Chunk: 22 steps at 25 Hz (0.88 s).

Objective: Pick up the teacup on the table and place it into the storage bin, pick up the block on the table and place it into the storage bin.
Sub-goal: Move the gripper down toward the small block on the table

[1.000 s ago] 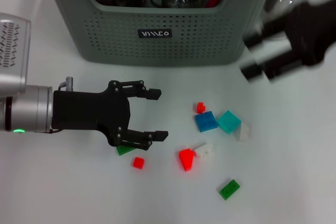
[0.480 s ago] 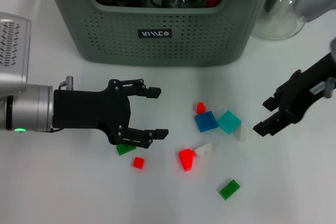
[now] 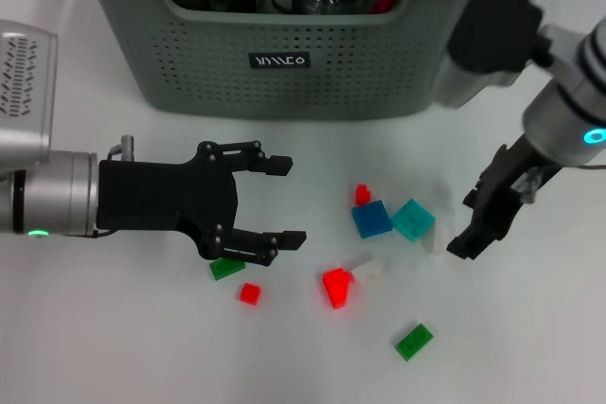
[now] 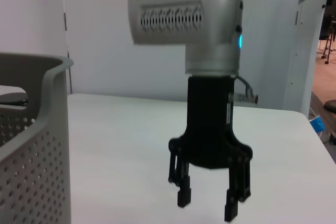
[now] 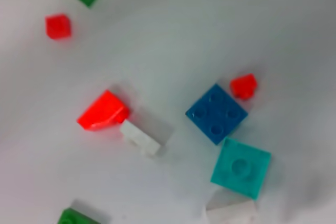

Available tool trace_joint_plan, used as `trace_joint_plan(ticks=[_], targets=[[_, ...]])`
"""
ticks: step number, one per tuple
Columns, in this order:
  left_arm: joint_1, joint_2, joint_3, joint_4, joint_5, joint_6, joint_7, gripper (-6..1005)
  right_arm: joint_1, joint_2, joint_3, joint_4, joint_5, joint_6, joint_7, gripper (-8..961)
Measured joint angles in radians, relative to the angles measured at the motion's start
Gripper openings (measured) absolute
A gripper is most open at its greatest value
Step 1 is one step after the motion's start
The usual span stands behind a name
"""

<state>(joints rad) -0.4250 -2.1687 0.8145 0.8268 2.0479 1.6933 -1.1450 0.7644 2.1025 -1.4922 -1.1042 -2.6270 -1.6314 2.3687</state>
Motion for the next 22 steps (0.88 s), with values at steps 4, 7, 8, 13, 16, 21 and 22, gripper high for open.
trace_joint_plan(ticks=[4, 7, 8, 13, 16, 21, 22], targets=[[0.002, 0.000, 0.000, 0.000, -0.009, 0.000, 0.000, 857, 0.010, 0.001, -0.064, 0.026, 0.002, 0.036, 0.020, 765], [0.002, 0.000, 0.000, 0.000, -0.010, 0.000, -0.001, 857, 0.016, 0.001, -0.087, 0.026, 0.005, 0.041, 0.034, 774], [0.002, 0.000, 0.000, 0.000, -0.011, 0.000, -0.002, 857, 0.019, 0.002, -0.093, 0.026, 0.005, 0.042, 0.038, 777], [0.002, 0.000, -0.005, 0.000, -0.011, 0.000, -0.002, 857, 0.027, 0.003, -0.124, 0.026, 0.005, 0.051, 0.055, 791], [0.004, 0.000, -0.014, 0.000, -0.011, 0.000, -0.002, 857, 0.027, 0.003, -0.172, 0.027, 0.004, 0.079, 0.070, 891], [0.005, 0.000, -0.017, 0.000, -0.011, 0.000, -0.002, 857, 0.026, 0.005, -0.236, 0.027, 0.006, 0.123, 0.091, 924], [0.005, 0.000, -0.018, -0.001, -0.011, 0.000, -0.002, 857, 0.026, 0.005, -0.247, 0.027, 0.006, 0.132, 0.094, 920]])
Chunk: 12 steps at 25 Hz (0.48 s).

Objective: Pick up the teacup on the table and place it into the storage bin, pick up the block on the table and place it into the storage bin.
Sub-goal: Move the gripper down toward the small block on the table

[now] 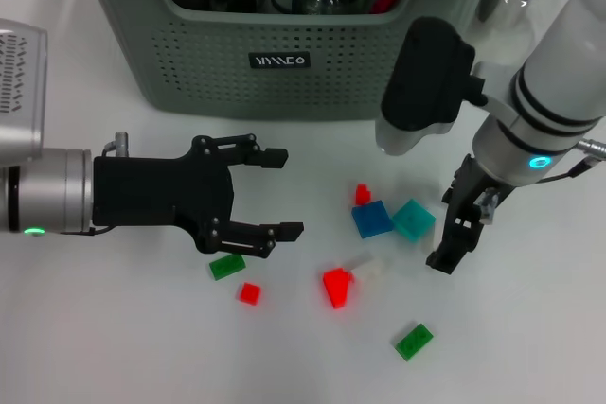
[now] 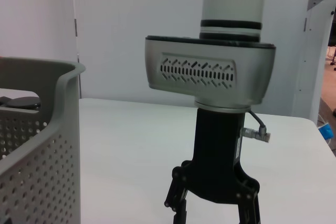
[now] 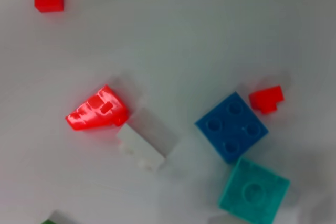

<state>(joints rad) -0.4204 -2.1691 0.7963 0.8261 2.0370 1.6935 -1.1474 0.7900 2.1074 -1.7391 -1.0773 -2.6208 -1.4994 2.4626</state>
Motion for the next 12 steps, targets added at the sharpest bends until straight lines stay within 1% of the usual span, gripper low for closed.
trace_joint_plan(ticks=[5, 12], targets=[[0.000, 0.000, -0.005, -0.001, 0.000, 0.000, 0.000, 857, 0.000, 0.002, -0.026, 0.001, 0.001, 0.017, 0.005, 900], [0.000, 0.000, -0.005, -0.001, 0.000, 0.000, 0.000, 857, -0.001, 0.002, -0.029, 0.004, 0.004, 0.022, 0.008, 784]])
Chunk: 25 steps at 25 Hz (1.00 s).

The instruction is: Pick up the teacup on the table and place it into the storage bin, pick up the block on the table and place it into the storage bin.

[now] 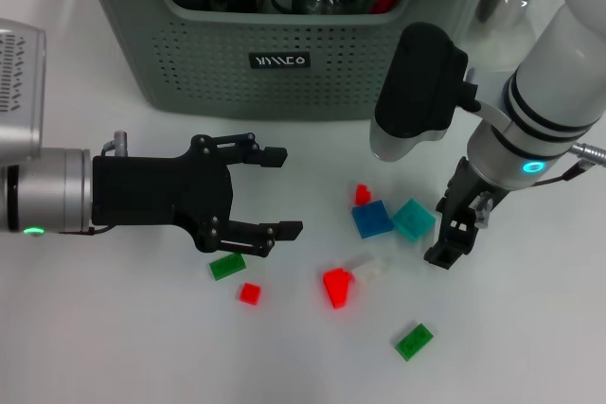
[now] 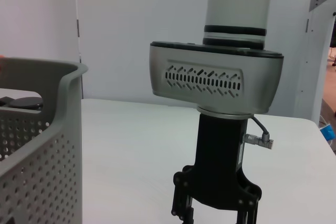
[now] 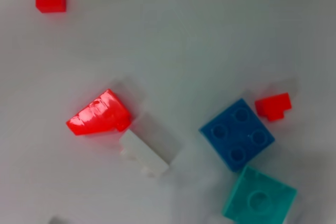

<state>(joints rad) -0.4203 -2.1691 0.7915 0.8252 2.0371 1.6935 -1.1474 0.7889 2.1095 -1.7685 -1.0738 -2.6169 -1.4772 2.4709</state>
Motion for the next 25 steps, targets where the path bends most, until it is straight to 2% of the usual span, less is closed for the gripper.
trace_joint_plan(ticks=[4, 15, 18, 22, 25], targets=[[0.000, 0.000, 0.000, 0.000, 0.000, 0.000, 0.000, 857, 0.001, 0.001, -0.005, 0.007, 0.011, 0.002, 0.001, 718], [0.004, 0.000, 0.000, -0.003, 0.000, 0.003, 0.000, 857, 0.000, 0.000, -0.010, 0.027, 0.026, 0.005, 0.013, 696], [0.006, 0.000, 0.000, -0.003, 0.000, 0.004, 0.000, 857, -0.006, -0.004, 0.000, 0.011, 0.026, 0.002, 0.023, 464], [0.008, 0.000, -0.001, -0.003, 0.000, 0.009, 0.000, 857, -0.019, -0.008, 0.022, -0.055, 0.022, -0.049, 0.033, 442], [0.008, 0.000, -0.002, -0.001, 0.000, 0.011, 0.000, 857, -0.026, -0.010, 0.095, -0.146, 0.020, -0.148, 0.027, 436]])
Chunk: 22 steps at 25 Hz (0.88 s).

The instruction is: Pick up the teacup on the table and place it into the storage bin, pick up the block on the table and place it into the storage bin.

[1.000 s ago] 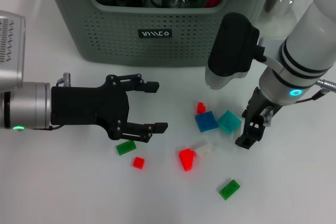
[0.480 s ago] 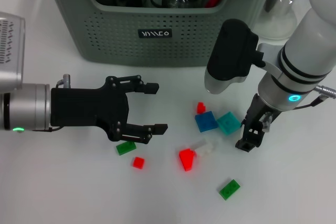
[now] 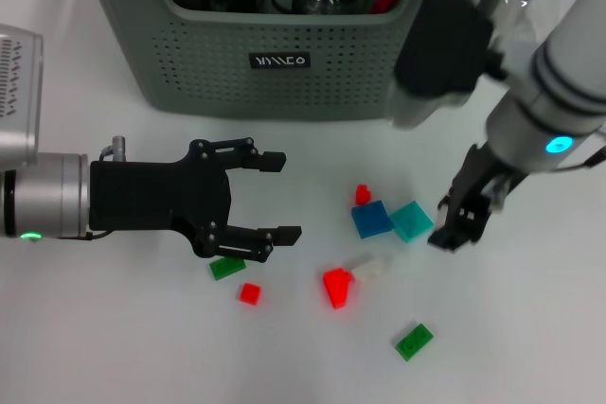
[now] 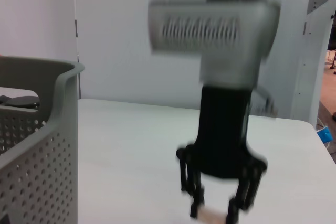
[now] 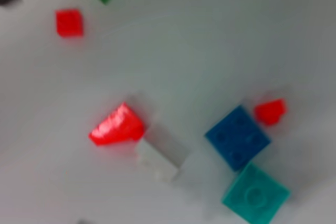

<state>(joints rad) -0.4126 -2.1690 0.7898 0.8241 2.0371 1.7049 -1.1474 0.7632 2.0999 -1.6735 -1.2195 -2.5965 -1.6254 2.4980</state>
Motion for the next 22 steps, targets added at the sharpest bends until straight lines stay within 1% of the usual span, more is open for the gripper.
trace_joint_plan(ticks=[4, 7, 8, 10, 12, 14, 16, 18, 22], targets=[[0.001, 0.000, 0.000, 0.001, 0.000, 0.001, 0.000, 856, 0.009, -0.001, 0.156, -0.172, 0.020, -0.165, -0.012, 435], [0.002, 0.000, 0.000, -0.001, 0.000, 0.001, 0.000, 856, 0.056, -0.002, 0.316, -0.266, 0.091, -0.271, -0.015, 434], [0.002, 0.000, 0.000, -0.001, 0.000, 0.001, 0.000, 856, 0.083, -0.001, 0.393, -0.285, 0.133, -0.300, -0.013, 434], [0.002, 0.000, 0.000, -0.001, 0.000, 0.001, 0.000, 856, 0.143, -0.002, 0.536, -0.303, 0.194, -0.321, -0.004, 434], [0.002, 0.000, 0.000, -0.001, 0.000, 0.001, 0.000, 856, 0.194, -0.005, 0.648, -0.305, 0.214, -0.315, 0.004, 435], [0.001, 0.000, 0.000, -0.002, 0.000, 0.001, 0.000, 856, 0.232, -0.006, 0.715, -0.296, 0.188, -0.274, 0.009, 435], [0.000, 0.000, 0.000, -0.002, 0.000, 0.001, 0.000, 856, 0.259, -0.010, 0.733, -0.277, 0.129, -0.186, 0.010, 438], [0.000, 0.000, 0.000, -0.002, 0.000, 0.000, 0.000, 856, 0.271, -0.011, 0.715, -0.237, 0.072, -0.092, 0.008, 440], [-0.004, 0.000, 0.000, -0.002, 0.000, -0.003, 0.000, 856, 0.301, -0.012, 0.648, -0.073, -0.029, 0.124, -0.003, 446]])
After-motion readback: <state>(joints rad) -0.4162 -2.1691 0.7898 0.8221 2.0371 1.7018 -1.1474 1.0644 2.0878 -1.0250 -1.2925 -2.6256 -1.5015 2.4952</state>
